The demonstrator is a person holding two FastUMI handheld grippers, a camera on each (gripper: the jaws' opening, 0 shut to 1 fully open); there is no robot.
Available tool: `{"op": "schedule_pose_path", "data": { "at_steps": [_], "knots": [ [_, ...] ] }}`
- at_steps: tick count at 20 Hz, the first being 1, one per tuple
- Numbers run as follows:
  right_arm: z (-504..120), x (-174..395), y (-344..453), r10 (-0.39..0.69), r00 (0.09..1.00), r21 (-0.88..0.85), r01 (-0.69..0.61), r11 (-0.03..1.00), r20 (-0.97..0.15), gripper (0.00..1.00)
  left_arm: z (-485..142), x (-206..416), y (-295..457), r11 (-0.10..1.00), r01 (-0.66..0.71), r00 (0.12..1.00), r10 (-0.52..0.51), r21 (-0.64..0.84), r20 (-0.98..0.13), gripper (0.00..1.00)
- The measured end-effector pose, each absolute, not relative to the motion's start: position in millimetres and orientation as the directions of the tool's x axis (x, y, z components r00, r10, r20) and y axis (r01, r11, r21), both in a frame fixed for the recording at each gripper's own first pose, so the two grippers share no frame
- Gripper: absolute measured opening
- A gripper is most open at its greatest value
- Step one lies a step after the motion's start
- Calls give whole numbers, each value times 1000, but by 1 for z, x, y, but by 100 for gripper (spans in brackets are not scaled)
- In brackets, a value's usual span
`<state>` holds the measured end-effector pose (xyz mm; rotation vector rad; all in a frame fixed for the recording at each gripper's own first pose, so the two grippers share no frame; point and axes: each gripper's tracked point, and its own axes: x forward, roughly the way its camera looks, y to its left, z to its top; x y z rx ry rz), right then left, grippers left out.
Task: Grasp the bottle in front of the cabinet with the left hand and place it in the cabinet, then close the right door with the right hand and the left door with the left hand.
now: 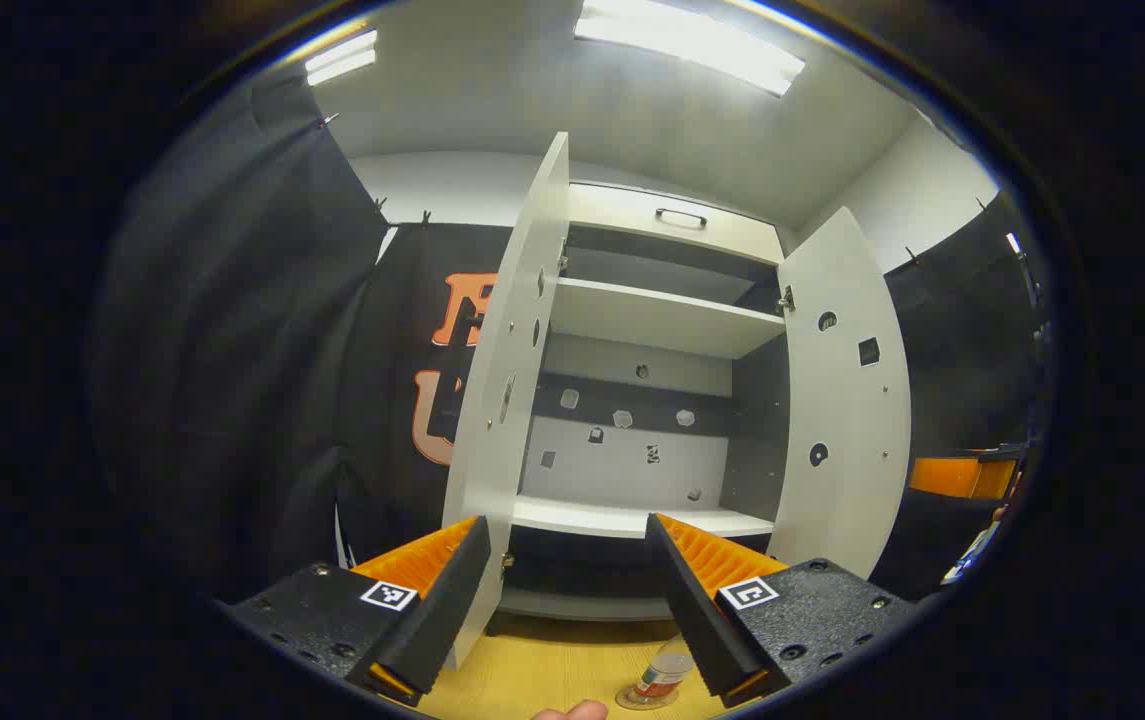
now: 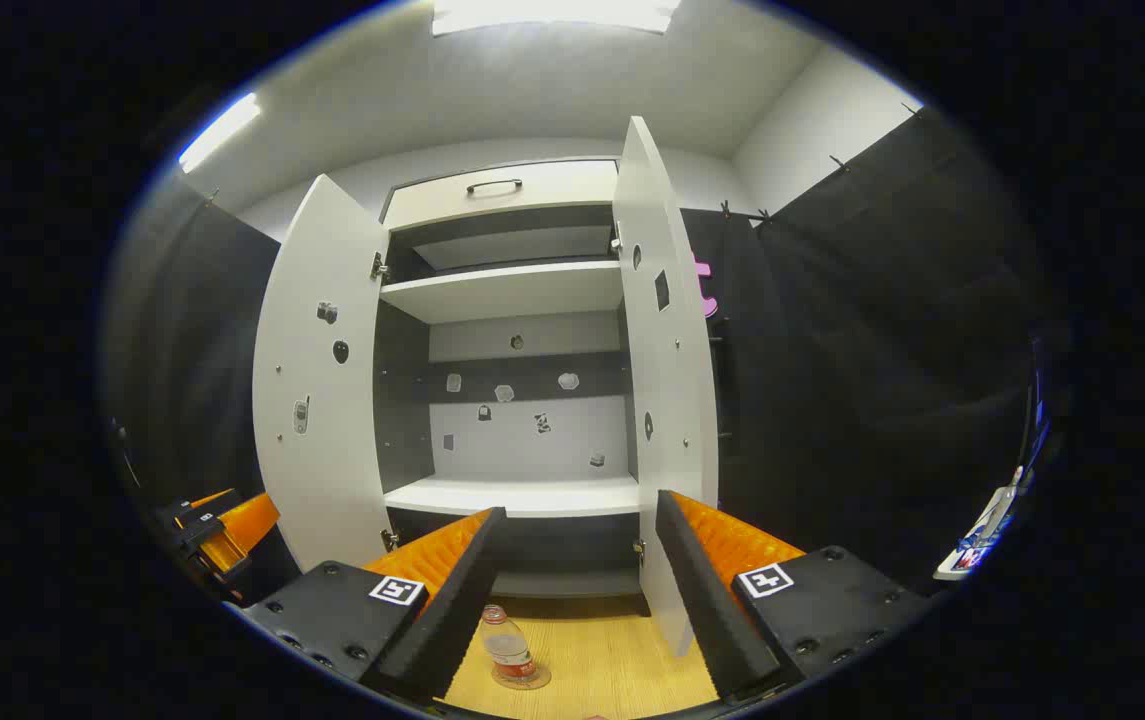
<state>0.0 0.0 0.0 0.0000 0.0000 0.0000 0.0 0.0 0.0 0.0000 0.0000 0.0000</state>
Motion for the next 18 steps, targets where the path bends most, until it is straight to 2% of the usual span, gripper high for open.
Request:
{"op": "schedule_pose_path", "data": {
  "at_steps": [18],
  "knots": [
    [-2, 1, 6, 6, 1000, 2, -6, 1000, -11, 98, 4, -2, 13, 999, -22, 1000, 22, 30, 20, 95]
  ]
}}
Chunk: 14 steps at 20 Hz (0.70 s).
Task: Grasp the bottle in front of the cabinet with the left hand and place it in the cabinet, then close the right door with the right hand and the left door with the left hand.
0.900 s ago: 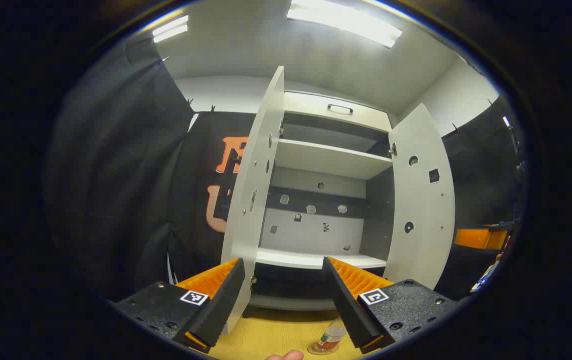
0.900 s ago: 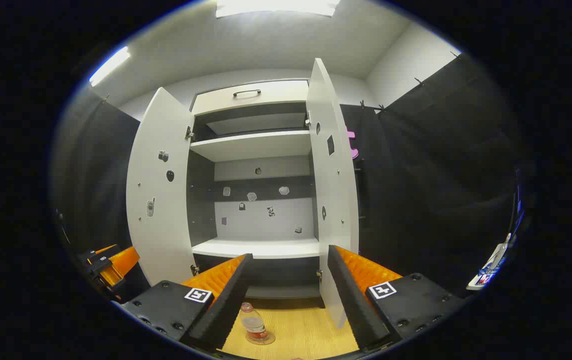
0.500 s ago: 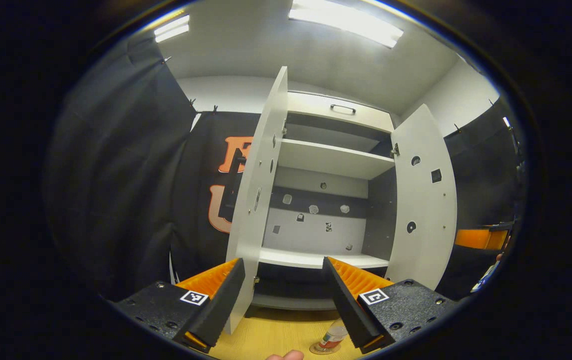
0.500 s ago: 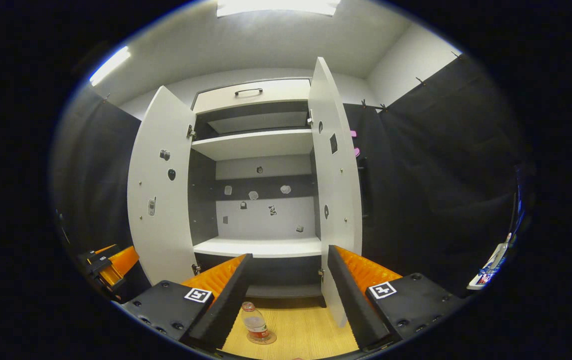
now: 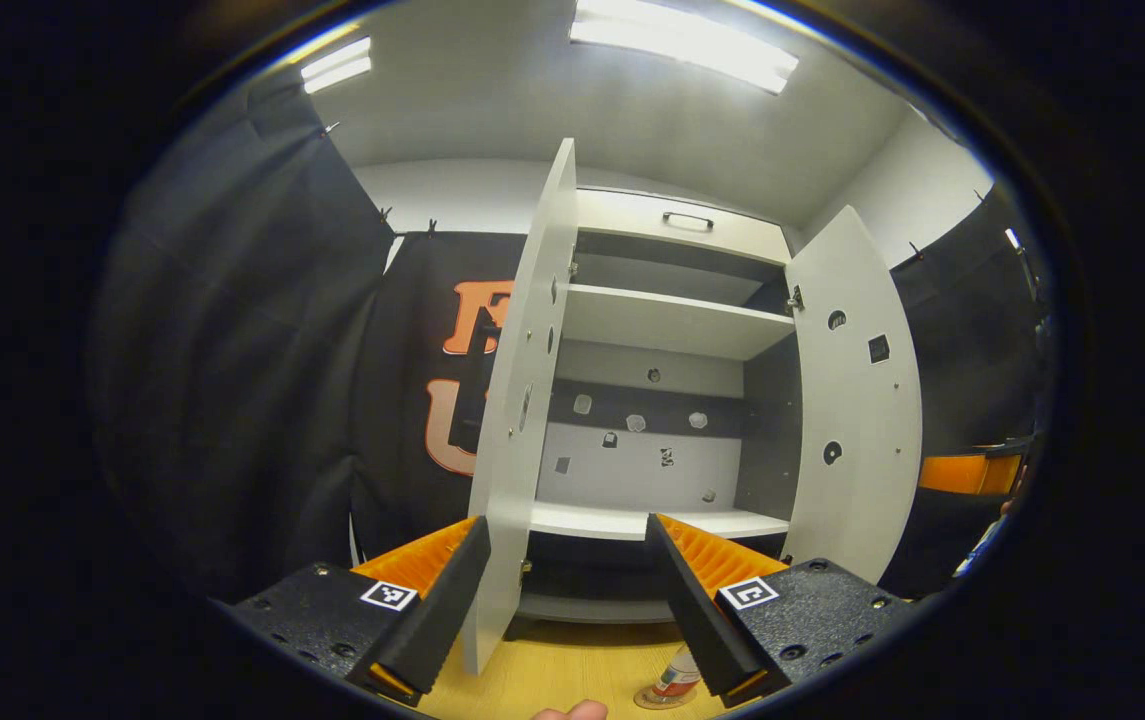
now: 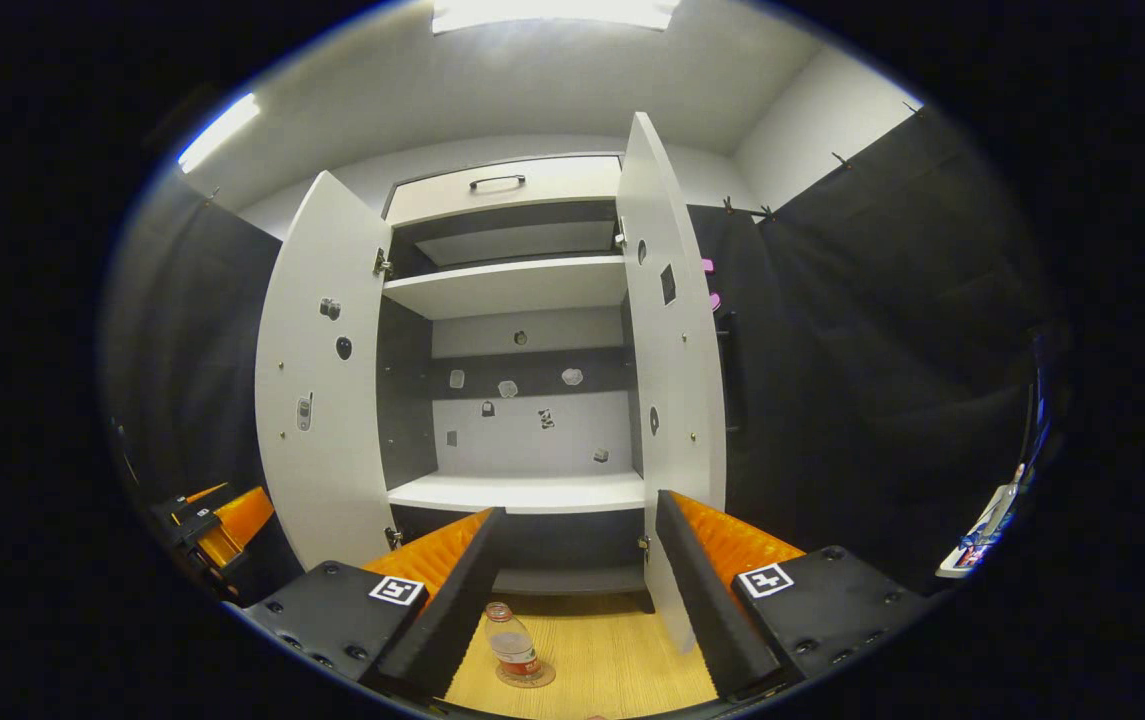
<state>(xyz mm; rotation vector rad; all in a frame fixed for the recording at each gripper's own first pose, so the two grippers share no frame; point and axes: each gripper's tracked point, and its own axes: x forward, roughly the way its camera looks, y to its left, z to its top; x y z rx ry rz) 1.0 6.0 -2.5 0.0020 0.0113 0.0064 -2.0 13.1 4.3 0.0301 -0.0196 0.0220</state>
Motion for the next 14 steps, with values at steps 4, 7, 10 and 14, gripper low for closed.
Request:
{"op": "schedule_pose_path", "data": {
  "at_steps": [4, 7, 10, 14],
  "knots": [
    [-3, 0, 3, 5, 1000, -3, -6, 1000, -18, 98, 15, 8, 21, 997, -48, 998, 45, 54, 53, 94],
    [-5, -2, -2, -5, 1000, -8, 5, 1000, -22, 98, 18, 23, 4, 1000, 2, 998, -3, 27, 55, 95],
    [-10, -5, -7, -15, 999, -13, 14, 1000, -39, 98, 0, 40, -27, 997, 69, 997, -68, -23, 26, 95],
    [-13, -11, -16, -40, 998, -31, 38, 999, -53, 98, -45, 55, -86, 975, 204, 977, -208, -86, -46, 95]
  ]
}}
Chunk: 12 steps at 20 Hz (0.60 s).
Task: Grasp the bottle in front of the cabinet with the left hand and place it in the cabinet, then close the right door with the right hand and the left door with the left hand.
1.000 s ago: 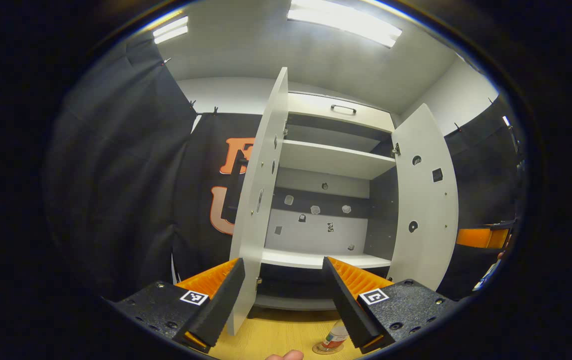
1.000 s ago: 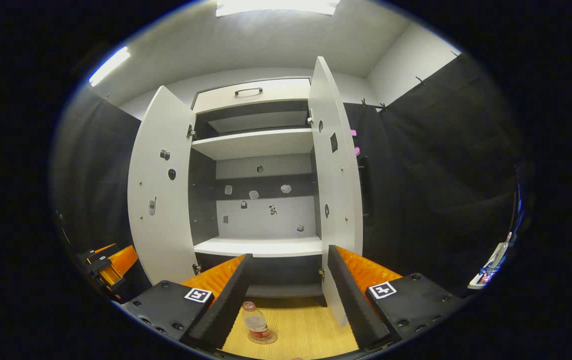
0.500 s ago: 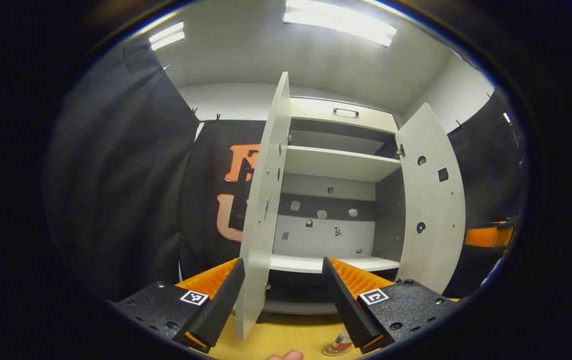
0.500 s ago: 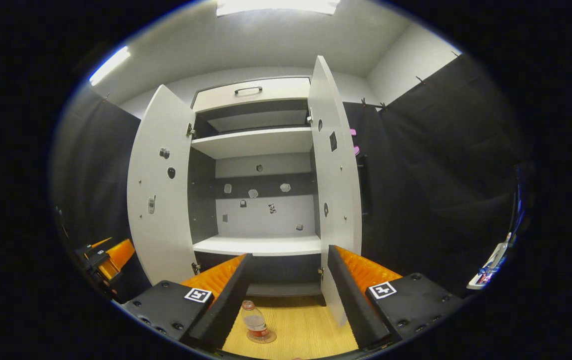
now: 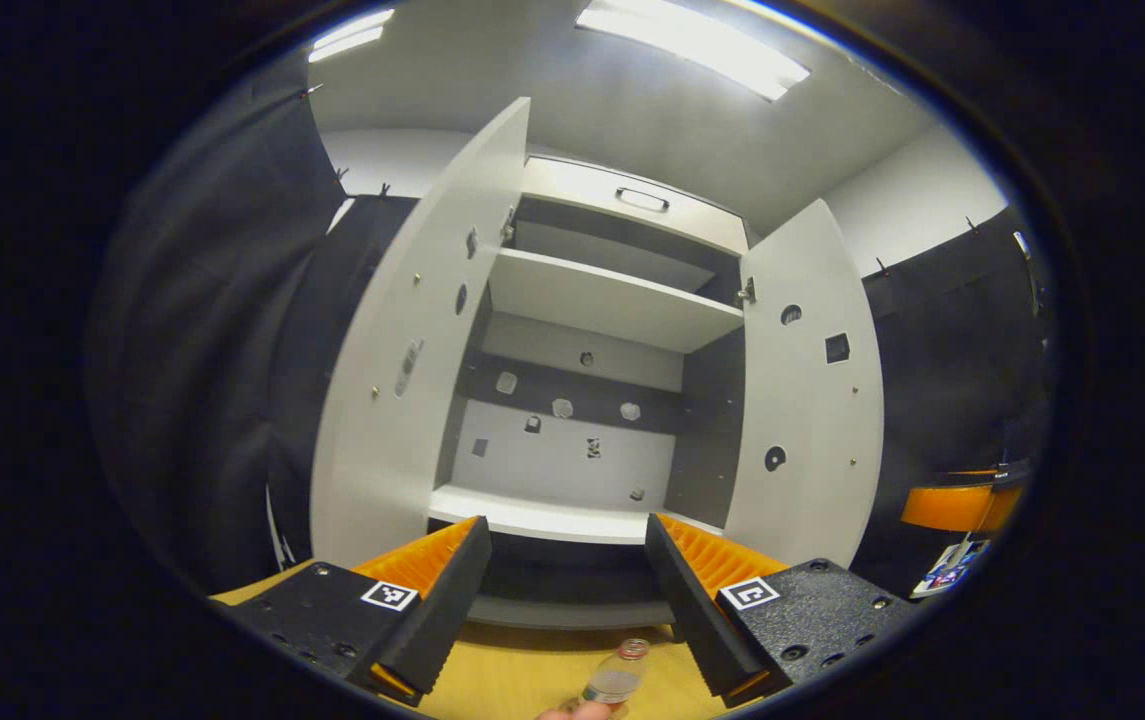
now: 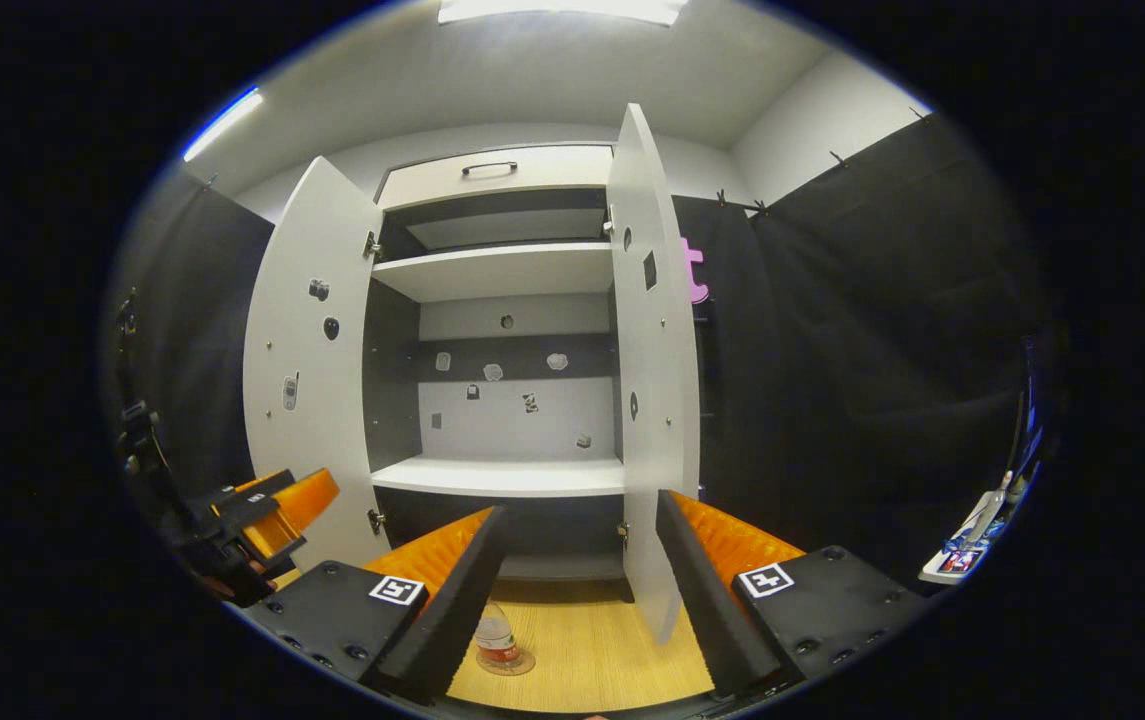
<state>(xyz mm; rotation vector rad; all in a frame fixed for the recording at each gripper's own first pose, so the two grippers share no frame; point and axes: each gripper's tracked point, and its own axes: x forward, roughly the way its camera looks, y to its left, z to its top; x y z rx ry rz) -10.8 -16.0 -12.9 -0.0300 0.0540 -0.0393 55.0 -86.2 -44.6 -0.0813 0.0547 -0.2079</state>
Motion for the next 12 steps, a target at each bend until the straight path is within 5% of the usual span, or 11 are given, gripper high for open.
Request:
{"op": "schedule_pose_path", "data": {
  "at_steps": [6, 12],
  "knots": [
    [-13, -21, -31, -85, 995, -49, 82, 995, -58, 98, -150, 71, -153, 946, 310, 931, -323, -95, -171, 95],
    [-25, -28, -43, -110, 989, -79, 102, 992, -100, 98, -255, 77, -158, 957, 288, 911, -284, -32, -297, 95]
  ]
}}
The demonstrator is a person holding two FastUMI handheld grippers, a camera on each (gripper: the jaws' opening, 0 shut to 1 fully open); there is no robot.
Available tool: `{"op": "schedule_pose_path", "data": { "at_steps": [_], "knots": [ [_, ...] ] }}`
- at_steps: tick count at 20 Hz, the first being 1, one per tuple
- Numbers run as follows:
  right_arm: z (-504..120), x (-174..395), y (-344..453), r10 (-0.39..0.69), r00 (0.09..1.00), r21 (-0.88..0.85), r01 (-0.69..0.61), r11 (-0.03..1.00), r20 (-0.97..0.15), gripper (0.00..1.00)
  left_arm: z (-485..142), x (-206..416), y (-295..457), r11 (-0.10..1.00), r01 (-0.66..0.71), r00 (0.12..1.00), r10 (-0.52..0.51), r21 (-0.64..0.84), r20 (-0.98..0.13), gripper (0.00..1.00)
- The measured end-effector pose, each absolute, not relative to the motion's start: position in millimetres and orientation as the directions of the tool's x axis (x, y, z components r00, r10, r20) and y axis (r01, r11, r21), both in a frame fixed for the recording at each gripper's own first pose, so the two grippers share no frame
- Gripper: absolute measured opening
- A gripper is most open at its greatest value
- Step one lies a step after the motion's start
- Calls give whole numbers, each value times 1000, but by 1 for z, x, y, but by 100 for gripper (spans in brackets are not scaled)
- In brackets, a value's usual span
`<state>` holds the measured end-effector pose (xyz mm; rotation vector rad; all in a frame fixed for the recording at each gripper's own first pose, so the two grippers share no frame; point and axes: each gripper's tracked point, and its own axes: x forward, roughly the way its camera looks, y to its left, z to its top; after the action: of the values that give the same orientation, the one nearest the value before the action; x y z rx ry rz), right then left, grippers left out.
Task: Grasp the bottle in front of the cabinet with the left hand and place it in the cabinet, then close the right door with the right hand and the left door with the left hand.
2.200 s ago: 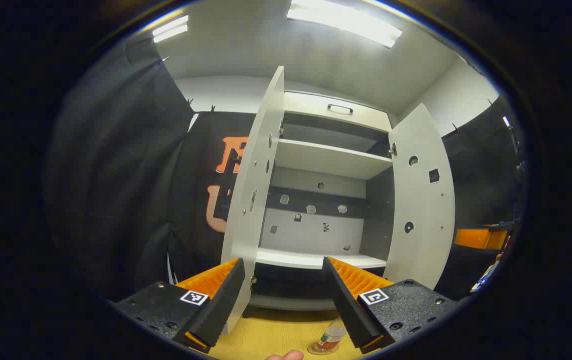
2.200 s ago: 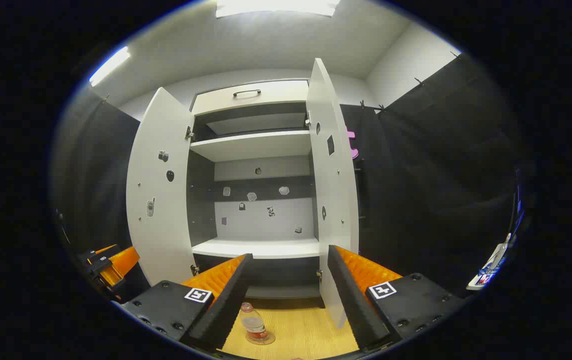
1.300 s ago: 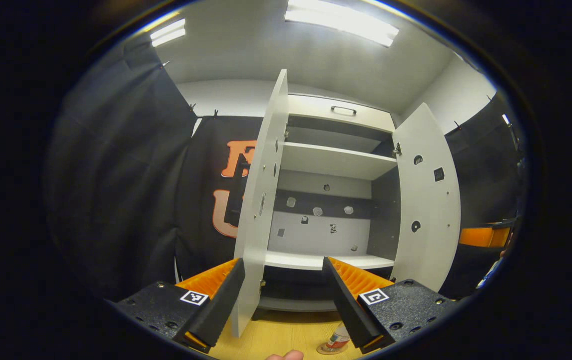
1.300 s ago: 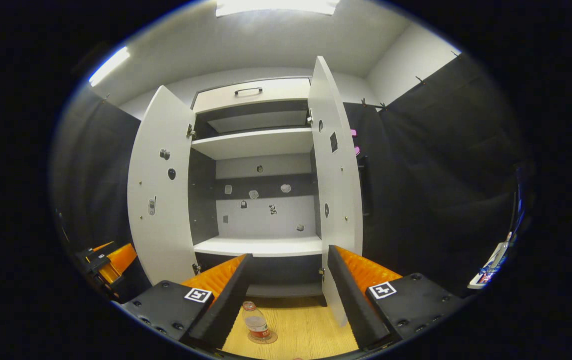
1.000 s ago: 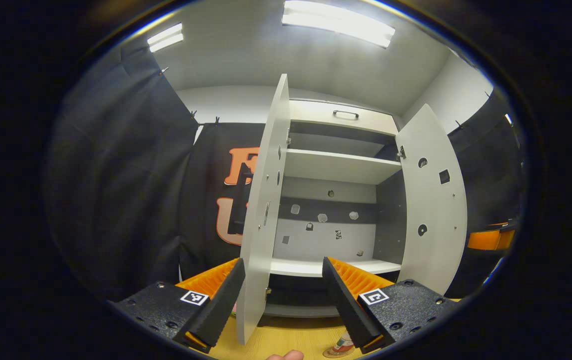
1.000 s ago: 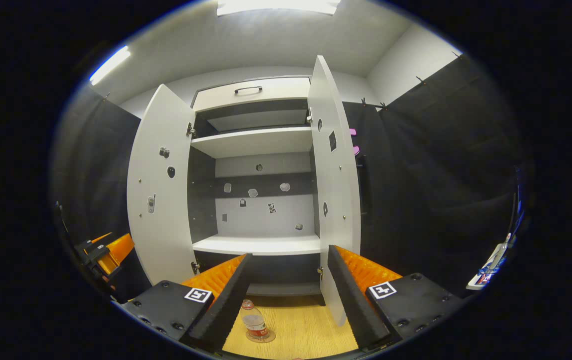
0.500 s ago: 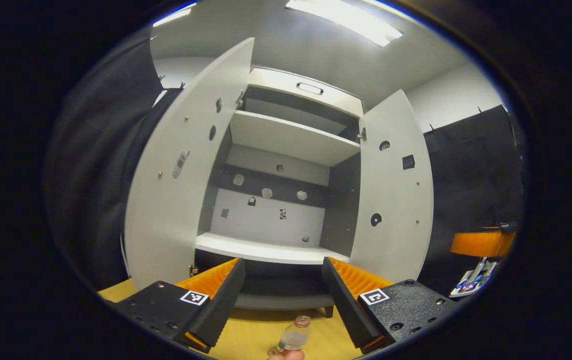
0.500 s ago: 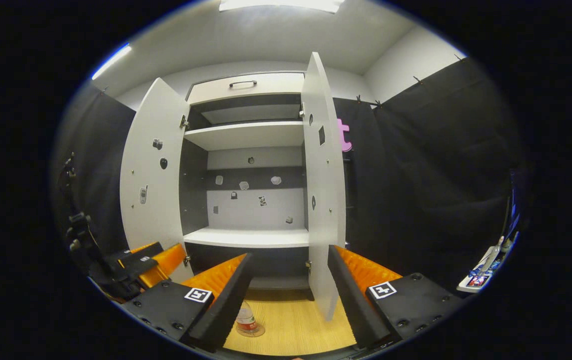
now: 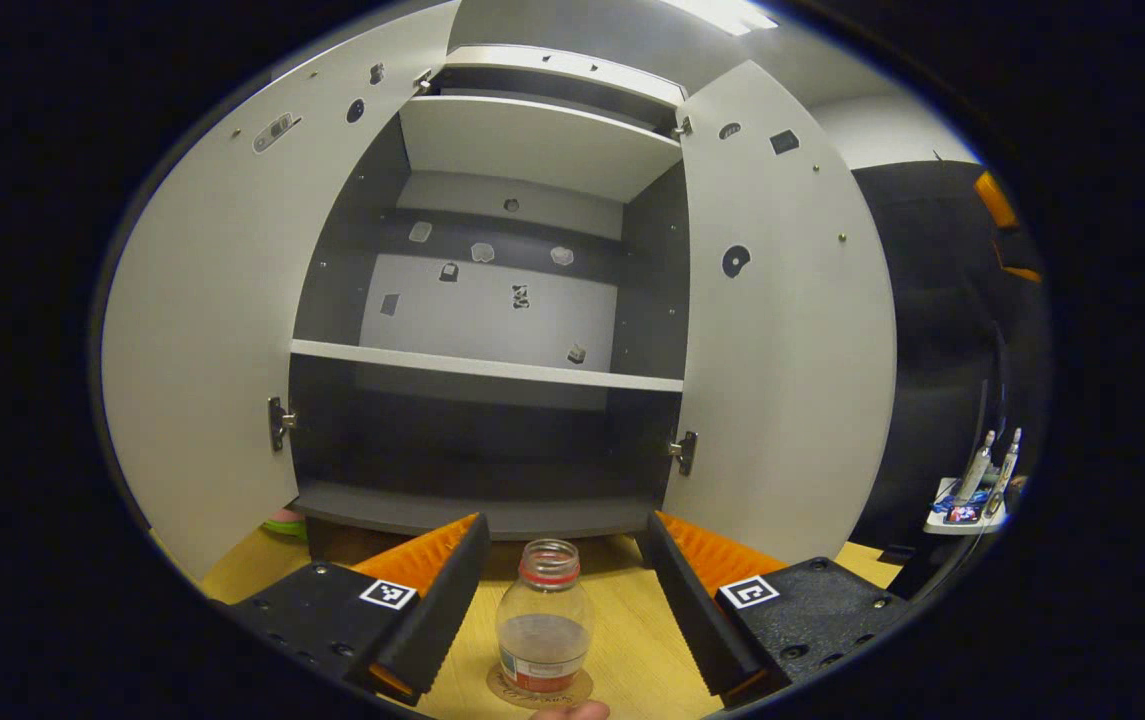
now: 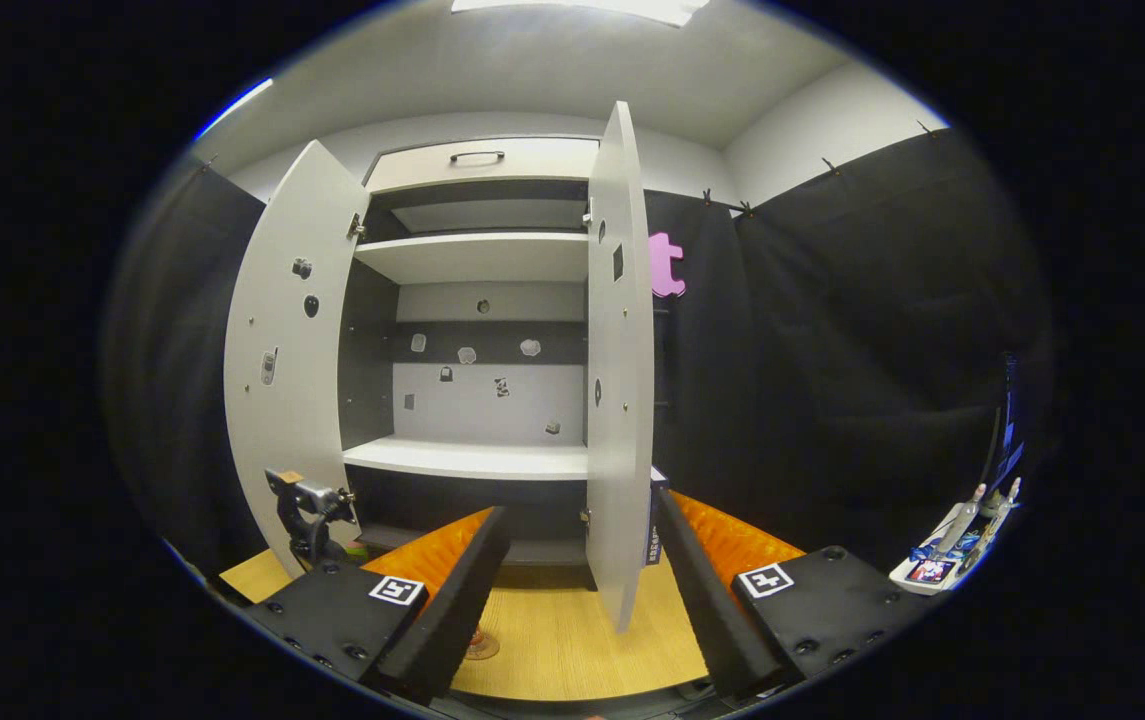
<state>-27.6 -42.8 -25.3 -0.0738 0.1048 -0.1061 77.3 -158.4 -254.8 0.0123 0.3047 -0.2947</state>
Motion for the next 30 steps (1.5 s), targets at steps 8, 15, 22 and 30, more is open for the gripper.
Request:
{"op": "schedule_pose_path", "data": {
  "at_steps": [8, 15, 22, 30],
  "knots": [
    [-36, -20, -40, -81, 983, -24, 78, 997, -165, 98, -342, 56, -147, 964, 265, 878, -251, -23, -408, 95],
    [-44, -7, -46, -38, 980, -48, 29, 998, -197, 98, -339, 57, -146, 963, 251, 870, -268, -95, -414, 73],
    [-46, 18, -71, 106, 977, 30, -102, 994, -187, 98, -233, 39, -139, 983, 162, 913, -183, -88, -366, 72],
    [-37, 16, -112, 229, 960, 80, -218, 973, -160, 98, -74, 44, -143, 999, 45, 973, -48, -18, -226, 72]
  ]
}}
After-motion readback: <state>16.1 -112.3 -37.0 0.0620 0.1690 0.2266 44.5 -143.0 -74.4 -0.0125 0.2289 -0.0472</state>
